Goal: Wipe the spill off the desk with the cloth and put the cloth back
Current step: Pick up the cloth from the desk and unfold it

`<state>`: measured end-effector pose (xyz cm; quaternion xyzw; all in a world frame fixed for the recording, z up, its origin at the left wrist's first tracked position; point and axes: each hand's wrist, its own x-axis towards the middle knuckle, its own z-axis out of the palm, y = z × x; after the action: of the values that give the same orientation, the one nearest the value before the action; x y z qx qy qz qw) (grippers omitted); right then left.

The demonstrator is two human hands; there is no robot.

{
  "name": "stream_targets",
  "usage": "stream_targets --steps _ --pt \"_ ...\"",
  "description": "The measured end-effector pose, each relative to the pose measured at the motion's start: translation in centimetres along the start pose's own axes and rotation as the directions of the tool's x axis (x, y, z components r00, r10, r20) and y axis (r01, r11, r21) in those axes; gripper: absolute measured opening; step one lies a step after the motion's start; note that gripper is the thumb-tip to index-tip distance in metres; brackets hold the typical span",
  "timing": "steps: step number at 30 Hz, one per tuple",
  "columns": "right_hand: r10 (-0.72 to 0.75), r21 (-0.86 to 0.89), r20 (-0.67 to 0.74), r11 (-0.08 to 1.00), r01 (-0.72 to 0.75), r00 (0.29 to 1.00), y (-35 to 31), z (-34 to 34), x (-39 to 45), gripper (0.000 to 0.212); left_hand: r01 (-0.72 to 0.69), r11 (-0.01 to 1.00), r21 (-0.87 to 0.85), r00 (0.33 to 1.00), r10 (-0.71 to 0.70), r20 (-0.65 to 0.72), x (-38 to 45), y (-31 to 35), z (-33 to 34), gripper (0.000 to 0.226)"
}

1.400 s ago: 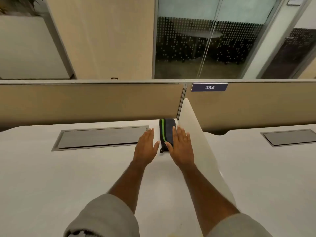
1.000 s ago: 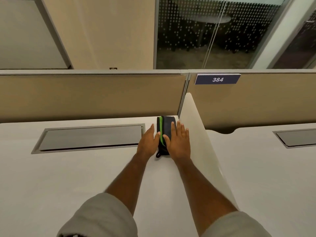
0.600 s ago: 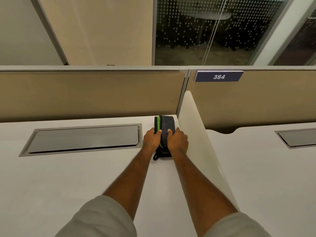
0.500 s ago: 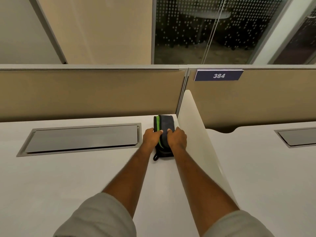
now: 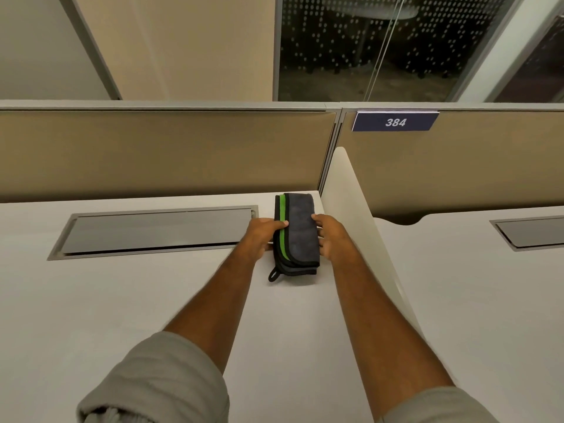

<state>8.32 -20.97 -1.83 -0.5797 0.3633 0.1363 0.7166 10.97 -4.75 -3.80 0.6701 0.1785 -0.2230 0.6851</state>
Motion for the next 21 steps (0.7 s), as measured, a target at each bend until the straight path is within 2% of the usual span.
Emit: stream_targets --steps 4,9,12,16,21 --pt "-0.05 0.116 0.096 0.992 0.039 0.994 0.3 0.0 -3.0 0.038 -0.032 0.999 -0.004 0.999 0.032 0.043 -1.7 0.8 -2.0 0.033" --pt "-0.131 0.099 0.143 0.988 0.118 0.981 1.5 -0.3 -7.5 0.013 -0.094 0.995 -0.029 0.991 0.097 0.094 -5.8 0.1 -4.8 0.027" --pt "-0.187 0.047 0.168 0.982 0.181 0.968 2.9 -0.3 -10.3 0.014 -0.11 0.991 -0.075 0.986 0.118 0.114 -9.2 -1.3 -6.4 0.026" --pt "-0.226 0.002 0.2 0.973 0.23 0.953 5.4 -0.4 -14.8 0.027 -0.138 0.988 -0.074 0.975 0.149 0.166 -14.2 -3.1 -9.0 0.022" --pt "-0.215 0.021 0.241 0.976 0.217 0.946 9.9 -0.8 -20.7 0.015 -0.129 0.991 -0.046 0.968 0.136 0.211 -20.5 -5.7 -12.1 0.016"
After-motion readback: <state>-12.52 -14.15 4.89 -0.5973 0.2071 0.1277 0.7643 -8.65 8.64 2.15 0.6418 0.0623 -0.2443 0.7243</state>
